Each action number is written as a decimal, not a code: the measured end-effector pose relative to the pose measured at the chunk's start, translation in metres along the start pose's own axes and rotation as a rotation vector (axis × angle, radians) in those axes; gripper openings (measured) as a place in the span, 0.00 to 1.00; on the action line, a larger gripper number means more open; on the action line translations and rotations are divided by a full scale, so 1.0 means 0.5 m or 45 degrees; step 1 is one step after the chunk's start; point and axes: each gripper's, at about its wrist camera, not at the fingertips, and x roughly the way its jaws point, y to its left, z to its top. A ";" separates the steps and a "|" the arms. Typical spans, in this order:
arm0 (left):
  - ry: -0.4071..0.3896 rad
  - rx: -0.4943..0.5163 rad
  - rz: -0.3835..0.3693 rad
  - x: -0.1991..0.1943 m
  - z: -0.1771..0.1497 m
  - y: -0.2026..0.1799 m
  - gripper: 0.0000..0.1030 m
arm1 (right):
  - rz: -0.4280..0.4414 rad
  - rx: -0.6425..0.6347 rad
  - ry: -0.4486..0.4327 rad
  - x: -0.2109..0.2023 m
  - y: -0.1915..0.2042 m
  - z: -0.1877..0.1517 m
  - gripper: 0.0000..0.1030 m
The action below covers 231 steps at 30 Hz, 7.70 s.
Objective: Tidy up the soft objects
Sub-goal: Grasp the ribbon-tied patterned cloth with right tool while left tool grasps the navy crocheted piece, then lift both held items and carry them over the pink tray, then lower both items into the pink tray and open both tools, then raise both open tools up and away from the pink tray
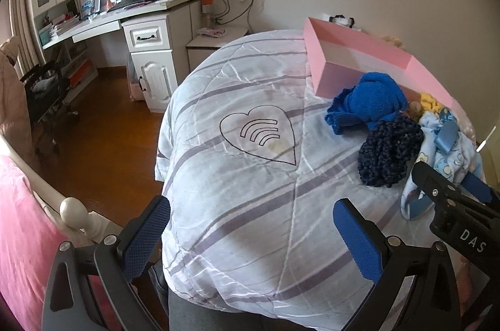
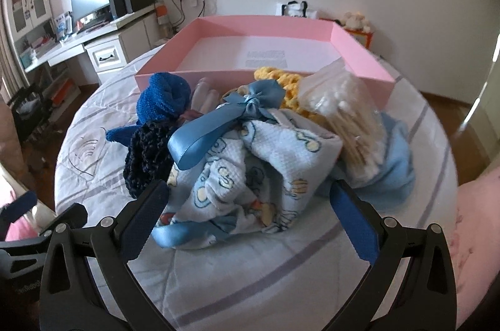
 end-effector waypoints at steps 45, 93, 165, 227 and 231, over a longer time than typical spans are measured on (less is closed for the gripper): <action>0.072 0.202 -0.114 0.076 0.064 -0.245 0.82 | -0.085 0.129 -0.126 -0.102 -0.203 -0.016 0.56; -0.340 0.151 -0.124 -0.364 -0.062 -0.136 0.19 | -0.018 -0.012 -0.443 -0.370 -0.087 -0.073 0.56; -0.358 0.237 -0.178 -0.351 0.033 -0.178 0.19 | -0.050 0.064 -0.479 -0.325 -0.101 0.014 0.57; -0.055 0.299 -0.122 0.261 0.501 -0.332 0.69 | -0.154 0.151 -0.184 0.068 -0.193 0.218 1.00; -0.055 0.300 -0.117 0.251 0.496 -0.330 0.69 | -0.152 0.150 -0.171 0.072 -0.195 0.219 1.00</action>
